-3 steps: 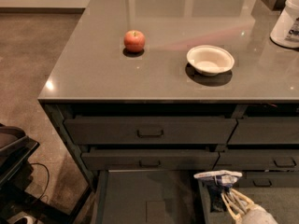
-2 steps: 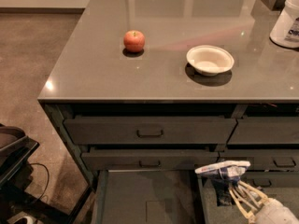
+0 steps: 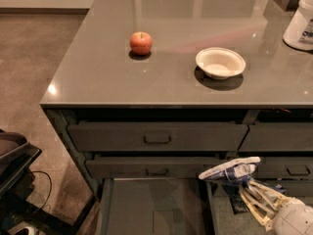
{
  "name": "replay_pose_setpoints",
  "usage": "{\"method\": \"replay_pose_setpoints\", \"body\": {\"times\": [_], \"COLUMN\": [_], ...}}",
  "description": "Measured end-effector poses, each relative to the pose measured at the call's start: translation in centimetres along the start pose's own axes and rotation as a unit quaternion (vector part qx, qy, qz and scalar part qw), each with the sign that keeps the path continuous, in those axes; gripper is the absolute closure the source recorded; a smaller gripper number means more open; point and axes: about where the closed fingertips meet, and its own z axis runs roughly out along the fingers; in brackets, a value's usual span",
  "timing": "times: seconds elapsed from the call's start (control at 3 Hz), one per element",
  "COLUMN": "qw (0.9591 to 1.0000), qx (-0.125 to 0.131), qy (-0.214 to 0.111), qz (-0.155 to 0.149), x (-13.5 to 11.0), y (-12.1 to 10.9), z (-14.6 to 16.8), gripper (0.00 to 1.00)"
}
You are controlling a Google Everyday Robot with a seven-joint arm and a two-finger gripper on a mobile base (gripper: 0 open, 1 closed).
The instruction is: Pick blue chip bag from bottom drawer and place on counter
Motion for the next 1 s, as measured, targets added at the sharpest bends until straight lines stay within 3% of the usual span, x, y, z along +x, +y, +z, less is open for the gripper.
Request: {"method": "replay_pose_setpoints", "body": {"times": [0.33, 0.67, 1.0], "qw": [1.0, 0.9989, 0.9907], "qx": [0.0, -0.026, -0.076], "qy": [0.0, -0.008, -0.01], "qz": [-0.001, -0.039, -0.113], "x": [-0.1, -3.1, -9.3], "y": [0.0, -1.8, -4.6], "z": [0.0, -0.2, -0.6], "gripper": [1.0, 1.0, 1.0]}}
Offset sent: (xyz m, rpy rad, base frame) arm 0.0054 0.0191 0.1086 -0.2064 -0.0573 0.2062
